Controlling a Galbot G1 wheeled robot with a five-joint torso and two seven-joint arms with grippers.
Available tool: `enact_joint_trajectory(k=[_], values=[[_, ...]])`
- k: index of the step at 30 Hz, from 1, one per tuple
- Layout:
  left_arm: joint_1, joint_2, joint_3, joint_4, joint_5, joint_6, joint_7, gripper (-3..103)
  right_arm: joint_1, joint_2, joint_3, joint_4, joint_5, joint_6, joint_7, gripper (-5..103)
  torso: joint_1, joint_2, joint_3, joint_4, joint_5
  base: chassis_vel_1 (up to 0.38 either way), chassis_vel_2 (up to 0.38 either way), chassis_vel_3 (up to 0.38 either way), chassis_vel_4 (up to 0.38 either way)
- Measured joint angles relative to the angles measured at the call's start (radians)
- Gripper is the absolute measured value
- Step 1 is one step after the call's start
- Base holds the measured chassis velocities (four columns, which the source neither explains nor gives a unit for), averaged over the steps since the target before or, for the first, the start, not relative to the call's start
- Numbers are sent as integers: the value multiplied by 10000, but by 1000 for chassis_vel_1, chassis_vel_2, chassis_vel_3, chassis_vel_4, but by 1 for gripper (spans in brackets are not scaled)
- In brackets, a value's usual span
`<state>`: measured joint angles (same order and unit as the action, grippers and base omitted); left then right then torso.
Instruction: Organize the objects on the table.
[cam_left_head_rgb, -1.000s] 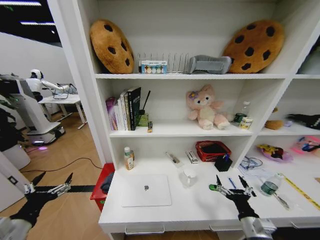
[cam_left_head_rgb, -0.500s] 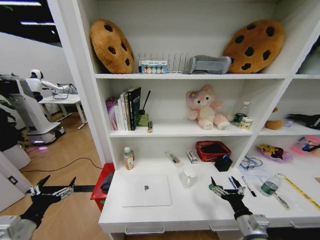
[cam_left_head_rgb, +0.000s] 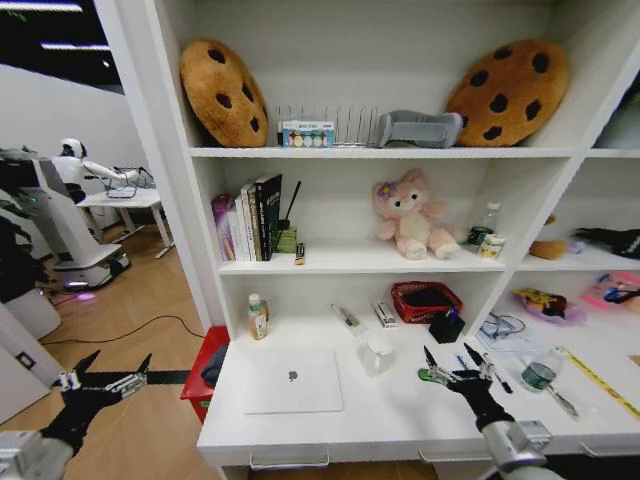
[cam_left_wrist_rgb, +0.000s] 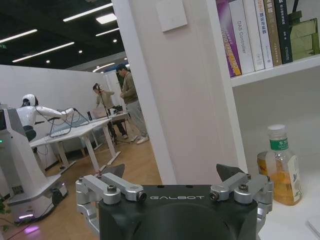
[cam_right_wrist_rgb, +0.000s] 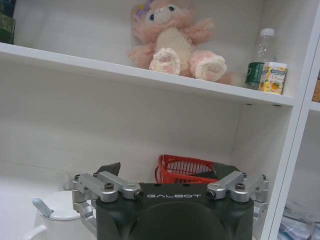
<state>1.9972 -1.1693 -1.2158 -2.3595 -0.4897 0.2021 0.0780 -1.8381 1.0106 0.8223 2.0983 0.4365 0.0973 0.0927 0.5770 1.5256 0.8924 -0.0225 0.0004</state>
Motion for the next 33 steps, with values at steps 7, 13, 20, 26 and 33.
enact_joint_trajectory(k=[7,13,20,26,33], values=[[0,-3,-3,-1,-3,1,-1,100,-472,-148,262,-498,-24,865,-163,100,-1,0,-1,-2,-4,0,0,0,0],[1,-5,-7,-1,-4,1,-1,100,-487,163,404,-681,486,1588,-392,100,-1,0,-1,-3,-3,0,0,0,0],[0,-6,-8,-1,-5,1,-1,100,-217,321,332,-413,449,1748,-345,100,0,0,-1,-2,-4,0,0,0,0],[0,-6,-8,-1,-5,0,0,100,-164,423,260,-367,478,1716,-303,100,0,0,-1,-1,-5,0,0,0,0],[0,-6,-9,-1,-5,-1,0,100,-250,515,256,-359,471,1705,-337,100,-1,0,-1,-1,-6,-55,-135,58,123]])
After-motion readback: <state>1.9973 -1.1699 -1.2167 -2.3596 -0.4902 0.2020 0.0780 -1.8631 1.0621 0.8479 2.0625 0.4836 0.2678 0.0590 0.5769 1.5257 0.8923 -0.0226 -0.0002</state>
